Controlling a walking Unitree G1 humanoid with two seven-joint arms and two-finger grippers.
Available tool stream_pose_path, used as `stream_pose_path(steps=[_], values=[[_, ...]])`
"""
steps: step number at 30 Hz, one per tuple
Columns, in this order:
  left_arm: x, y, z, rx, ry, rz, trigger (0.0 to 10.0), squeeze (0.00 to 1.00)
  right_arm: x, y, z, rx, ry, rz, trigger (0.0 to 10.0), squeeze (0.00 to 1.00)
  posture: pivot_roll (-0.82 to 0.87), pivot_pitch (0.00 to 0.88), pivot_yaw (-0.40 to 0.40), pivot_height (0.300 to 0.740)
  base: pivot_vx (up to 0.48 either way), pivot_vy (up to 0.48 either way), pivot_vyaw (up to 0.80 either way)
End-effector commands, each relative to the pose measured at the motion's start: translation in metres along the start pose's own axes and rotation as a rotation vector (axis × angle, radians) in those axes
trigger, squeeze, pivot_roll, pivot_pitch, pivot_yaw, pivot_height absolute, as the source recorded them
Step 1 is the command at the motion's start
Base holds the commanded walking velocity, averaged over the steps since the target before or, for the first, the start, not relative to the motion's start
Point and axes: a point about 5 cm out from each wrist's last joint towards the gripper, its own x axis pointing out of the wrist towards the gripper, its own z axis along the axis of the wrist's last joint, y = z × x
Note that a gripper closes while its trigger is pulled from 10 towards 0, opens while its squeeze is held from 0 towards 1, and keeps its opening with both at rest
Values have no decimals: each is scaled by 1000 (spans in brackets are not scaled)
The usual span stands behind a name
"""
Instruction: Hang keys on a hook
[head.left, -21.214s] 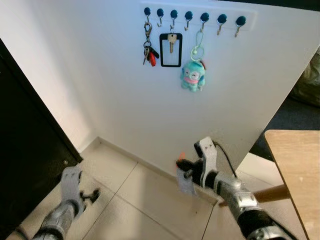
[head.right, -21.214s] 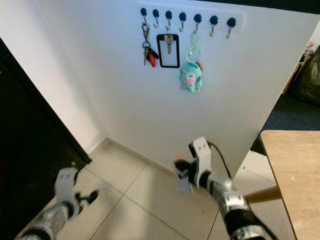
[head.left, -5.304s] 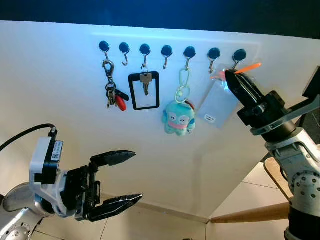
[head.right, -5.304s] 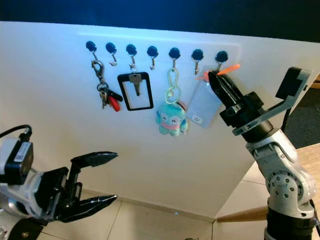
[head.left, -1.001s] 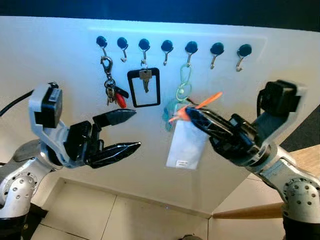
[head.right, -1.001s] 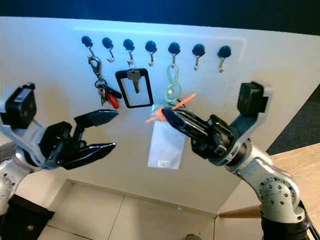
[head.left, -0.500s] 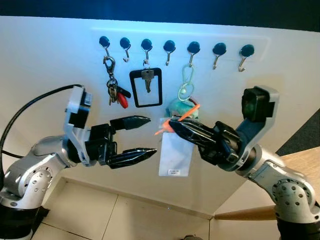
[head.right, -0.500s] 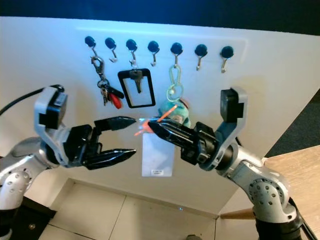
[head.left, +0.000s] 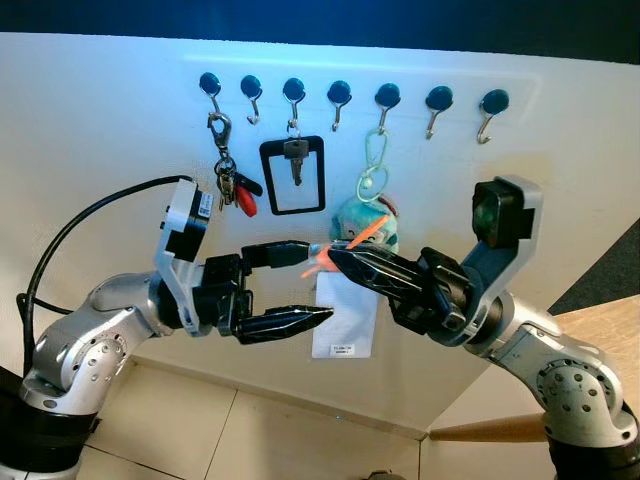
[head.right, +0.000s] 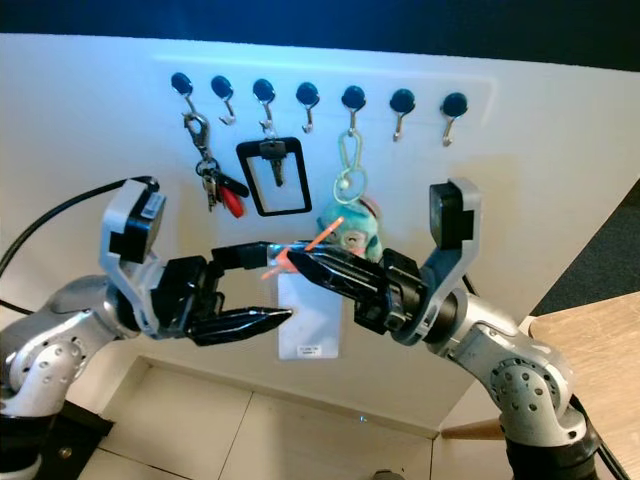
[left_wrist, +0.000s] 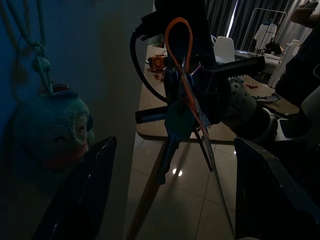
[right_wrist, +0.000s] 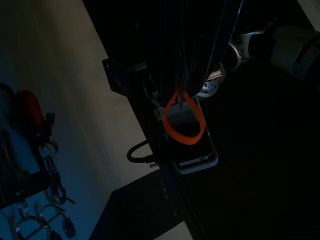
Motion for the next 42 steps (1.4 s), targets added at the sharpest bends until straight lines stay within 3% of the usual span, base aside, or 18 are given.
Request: stream_pose_path(steps=[1,2,3,4,5,9,10,12,13,20,31,36,37,38,39,40,42], values=[[5,0,-2,-7,-5,-18,9961,0,3,2,-2,1,11,16,10000,0,-114,52,68,740,0,0,0],[5,0,-2,-7,-5,-18,9961,0,3,2,-2,1,11,16,10000,0,-114,52,68,740,0,0,0],[6,-1,-1,-12,-8,-23,6588,0,3,2,-2,-1,13,15,10000,0,-118,56,65,740,0,0,0],[7,-1,-1,-15,-10,-26,6588,0,3,2,-2,-2,14,14,10000,0,-118,56,65,740,0,0,0],[8,-1,-1,-17,-13,-29,4784,0,3,2,-2,-3,14,14,10000,0,-118,56,65,740,0,0,0],[12,-1,-1,-29,-24,-38,4353,0,4,1,-1,-7,14,12,10000,0,-118,59,68,740,0,0,0],[14,-2,-2,-39,-30,-48,2235,0,5,1,-1,-9,11,11,10000,0,-118,59,68,740,0,0,0],[15,-3,-3,-45,-35,-55,2235,0,5,1,-1,-10,10,11,10000,0,-118,59,68,740,0,0,0],[17,-3,-3,-47,-36,-59,0,0,6,1,-1,-12,8,12,10000,0,-118,59,68,740,0,0,0],[22,-3,-4,-51,-33,-76,0,0,8,1,0,-18,4,18,10000,0,-121,51,70,740,0,0,0],[20,-3,-5,-39,-42,-61,0,0,10,-1,-3,-21,24,10,10000,0,-120,45,65,740,0,0,0],[20,-2,-5,-30,-56,-48,0,0,9,-9,-4,-32,34,-58,10000,0,-119,48,63,740,0,0,0],[20,-2,-5,-29,-60,-45,0,0,8,-11,-3,-28,18,-69,10000,39,-119,48,63,740,0,0,0],[20,-2,-5,-28,-63,-44,0,0,6,-13,-1,-24,-4,-76,10000,565,-121,55,64,740,0,0,0],[20,-2,-5,-28,-65,-43,0,0,4,-14,1,-20,-23,-84,10000,827,-121,55,64,740,0,0,0],[20,-3,-5,-27,-67,-42,0,0,3,-15,2,-21,-27,-96,10000,1000,-121,55,64,740,0,0,0],[21,-2,-5,-26,-71,-40,0,0,2,-17,2,-31,-15,-124,10000,1000,-121,55,64,740,0,0,0]])
